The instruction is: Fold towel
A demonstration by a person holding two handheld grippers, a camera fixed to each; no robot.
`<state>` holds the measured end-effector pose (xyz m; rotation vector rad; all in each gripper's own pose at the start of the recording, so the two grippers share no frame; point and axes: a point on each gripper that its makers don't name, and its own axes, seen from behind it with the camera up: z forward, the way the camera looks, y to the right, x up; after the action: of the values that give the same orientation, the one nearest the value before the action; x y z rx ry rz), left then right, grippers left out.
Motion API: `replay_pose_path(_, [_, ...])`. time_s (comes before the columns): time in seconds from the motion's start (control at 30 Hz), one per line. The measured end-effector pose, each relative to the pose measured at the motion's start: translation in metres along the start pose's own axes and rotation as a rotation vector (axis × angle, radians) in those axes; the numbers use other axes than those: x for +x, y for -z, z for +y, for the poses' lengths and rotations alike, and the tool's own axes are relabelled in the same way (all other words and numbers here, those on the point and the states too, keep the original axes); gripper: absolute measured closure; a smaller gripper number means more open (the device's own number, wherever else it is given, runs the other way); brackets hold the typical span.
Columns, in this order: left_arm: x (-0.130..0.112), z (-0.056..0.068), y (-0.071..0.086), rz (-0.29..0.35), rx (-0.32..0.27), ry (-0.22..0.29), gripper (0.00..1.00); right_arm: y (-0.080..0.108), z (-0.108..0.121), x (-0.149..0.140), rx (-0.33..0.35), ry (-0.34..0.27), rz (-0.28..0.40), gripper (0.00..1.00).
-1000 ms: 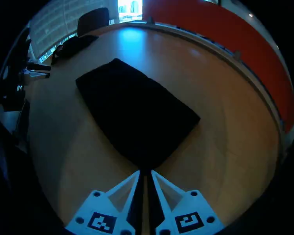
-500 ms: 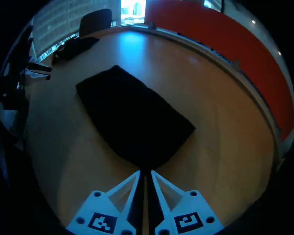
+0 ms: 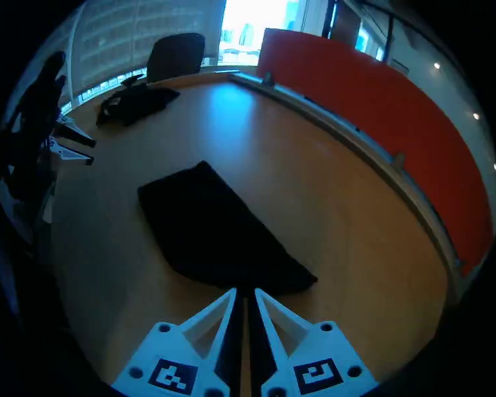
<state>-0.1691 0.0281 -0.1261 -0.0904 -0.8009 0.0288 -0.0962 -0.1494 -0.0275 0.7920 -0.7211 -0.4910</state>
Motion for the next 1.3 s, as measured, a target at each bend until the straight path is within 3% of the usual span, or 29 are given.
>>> replay_pose_path(0.37, [-0.001, -0.001, 0.005, 0.001, 0.004, 0.010, 0.25, 0.003, -0.003, 0.053, 0.018, 0.075, 0.083, 0.94])
replay_pose_path(0.63, [-0.001, 0.000, 0.007, 0.002, 0.001, 0.018, 0.25, -0.001, -0.008, 0.066, 0.036, 0.120, 0.086, 0.93])
replay_pose_path(0.93, [-0.001, 0.001, 0.009, 0.009, -0.015, 0.028, 0.25, -0.016, -0.021, 0.083, 0.074, 0.160, 0.084, 0.93])
replay_pose_path(1.3, [-0.005, -0.004, 0.013, 0.012, -0.017, 0.054, 0.25, -0.044, -0.054, 0.106, 0.148, 0.210, 0.079, 0.93])
